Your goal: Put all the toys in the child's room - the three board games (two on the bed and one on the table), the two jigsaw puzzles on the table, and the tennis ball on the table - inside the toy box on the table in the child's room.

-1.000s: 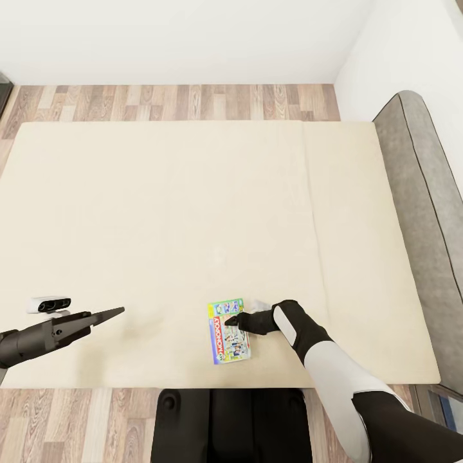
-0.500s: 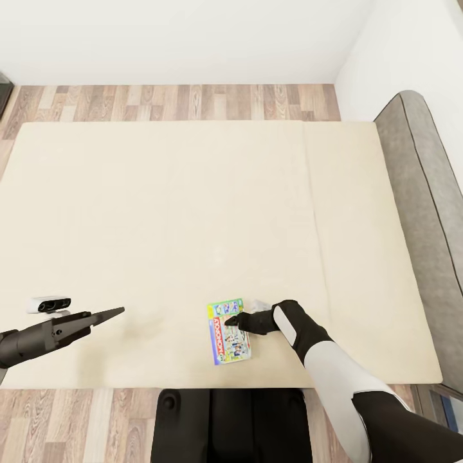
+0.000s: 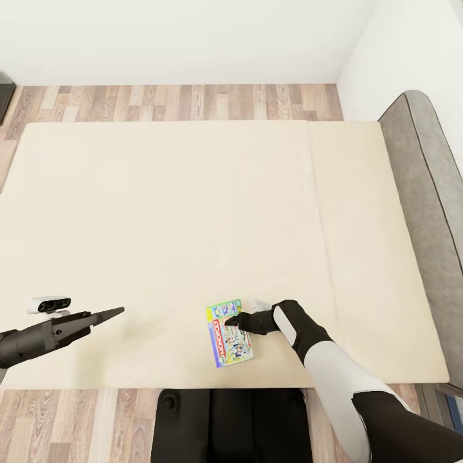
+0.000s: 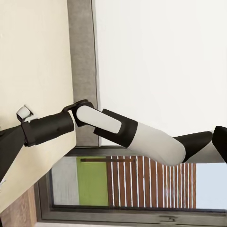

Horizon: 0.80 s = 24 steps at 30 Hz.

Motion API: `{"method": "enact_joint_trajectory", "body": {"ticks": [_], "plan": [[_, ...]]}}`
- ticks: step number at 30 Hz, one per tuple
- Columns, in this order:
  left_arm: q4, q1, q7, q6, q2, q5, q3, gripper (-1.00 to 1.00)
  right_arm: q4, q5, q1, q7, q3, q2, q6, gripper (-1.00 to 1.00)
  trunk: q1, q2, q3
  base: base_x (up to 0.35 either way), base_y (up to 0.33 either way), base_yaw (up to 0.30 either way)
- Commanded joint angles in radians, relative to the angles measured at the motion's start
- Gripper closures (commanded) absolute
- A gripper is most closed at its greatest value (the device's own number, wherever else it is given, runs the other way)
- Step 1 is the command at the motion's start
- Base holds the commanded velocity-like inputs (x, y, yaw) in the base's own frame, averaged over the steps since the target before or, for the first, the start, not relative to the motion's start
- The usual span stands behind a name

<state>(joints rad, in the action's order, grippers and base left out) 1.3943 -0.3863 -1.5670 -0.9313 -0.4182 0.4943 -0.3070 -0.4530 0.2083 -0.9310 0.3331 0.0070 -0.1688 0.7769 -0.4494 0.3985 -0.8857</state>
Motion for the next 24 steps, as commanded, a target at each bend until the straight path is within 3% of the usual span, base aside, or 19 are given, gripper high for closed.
{"method": "enact_joint_trajectory", "body": {"ticks": [1, 24], "plan": [[0.0, 0.0, -0.004, -0.011, 0.0, 0.0, 0.0, -1.0, -0.001, 0.005, 0.0, -0.002, 0.001, 0.0, 0.005, -1.0, -0.001, 0.002, -0.001, 0.0, 0.076, 0.0], [0.0, 0.0, -0.004, -0.011, -0.002, 0.0, 0.0, -1.0, -0.001, 0.005, 0.0, 0.0, 0.001, 0.0, 0.005, -1.0, -0.001, 0.002, -0.001, 0.0, 0.132, 0.0]]}}
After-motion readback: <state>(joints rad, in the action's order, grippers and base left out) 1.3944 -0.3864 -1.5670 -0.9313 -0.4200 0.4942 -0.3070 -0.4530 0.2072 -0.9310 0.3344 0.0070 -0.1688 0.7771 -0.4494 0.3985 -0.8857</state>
